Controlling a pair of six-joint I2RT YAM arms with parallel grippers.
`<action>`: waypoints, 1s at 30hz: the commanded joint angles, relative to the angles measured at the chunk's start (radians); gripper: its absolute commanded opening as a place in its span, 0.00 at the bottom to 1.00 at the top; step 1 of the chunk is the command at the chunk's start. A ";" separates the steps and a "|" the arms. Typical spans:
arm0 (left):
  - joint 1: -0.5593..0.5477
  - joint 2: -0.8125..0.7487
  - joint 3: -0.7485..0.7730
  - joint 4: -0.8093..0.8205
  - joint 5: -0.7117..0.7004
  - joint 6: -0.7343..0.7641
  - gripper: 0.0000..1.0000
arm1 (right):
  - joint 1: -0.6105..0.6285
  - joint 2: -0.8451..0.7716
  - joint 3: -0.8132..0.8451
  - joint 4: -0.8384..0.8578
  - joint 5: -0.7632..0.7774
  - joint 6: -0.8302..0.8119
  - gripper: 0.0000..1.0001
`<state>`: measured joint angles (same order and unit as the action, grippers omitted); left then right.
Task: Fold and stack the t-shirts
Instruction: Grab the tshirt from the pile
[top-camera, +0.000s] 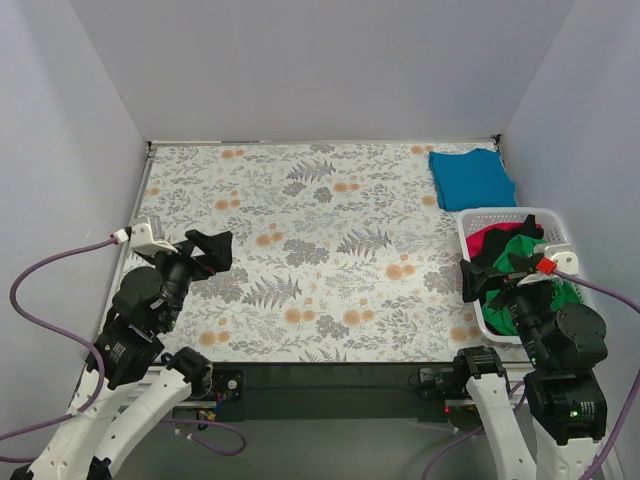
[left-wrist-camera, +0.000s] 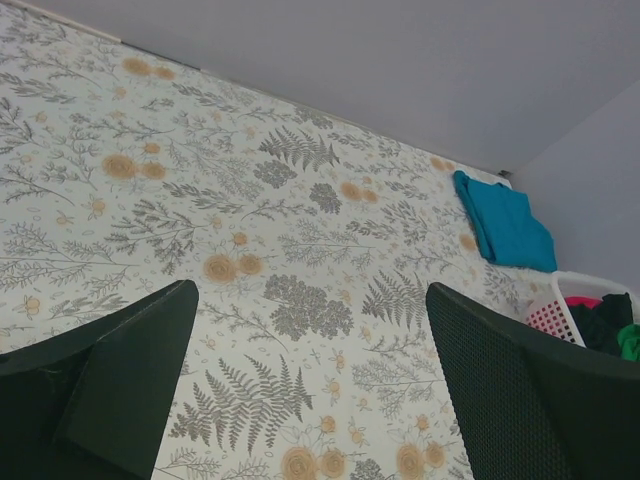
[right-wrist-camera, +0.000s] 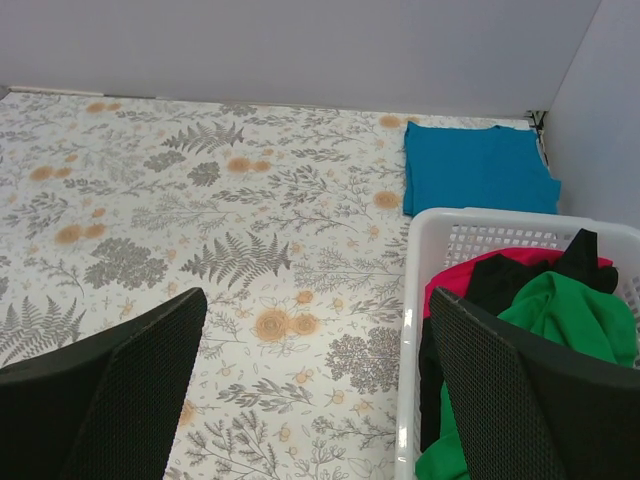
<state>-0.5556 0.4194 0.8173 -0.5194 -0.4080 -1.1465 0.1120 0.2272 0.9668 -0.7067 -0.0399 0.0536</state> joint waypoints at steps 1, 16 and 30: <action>-0.003 0.018 -0.006 0.009 0.003 -0.028 0.98 | 0.012 0.035 0.016 0.033 0.017 0.026 0.98; -0.003 0.341 0.035 -0.020 0.231 -0.107 0.98 | 0.012 0.444 0.113 -0.131 0.281 0.276 0.98; -0.003 0.319 0.004 -0.117 0.538 -0.127 0.98 | -0.251 0.782 0.027 -0.163 0.515 0.404 0.91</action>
<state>-0.5560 0.7948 0.8196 -0.6117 0.0349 -1.2591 -0.0586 0.9932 1.0206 -0.8806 0.4404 0.4274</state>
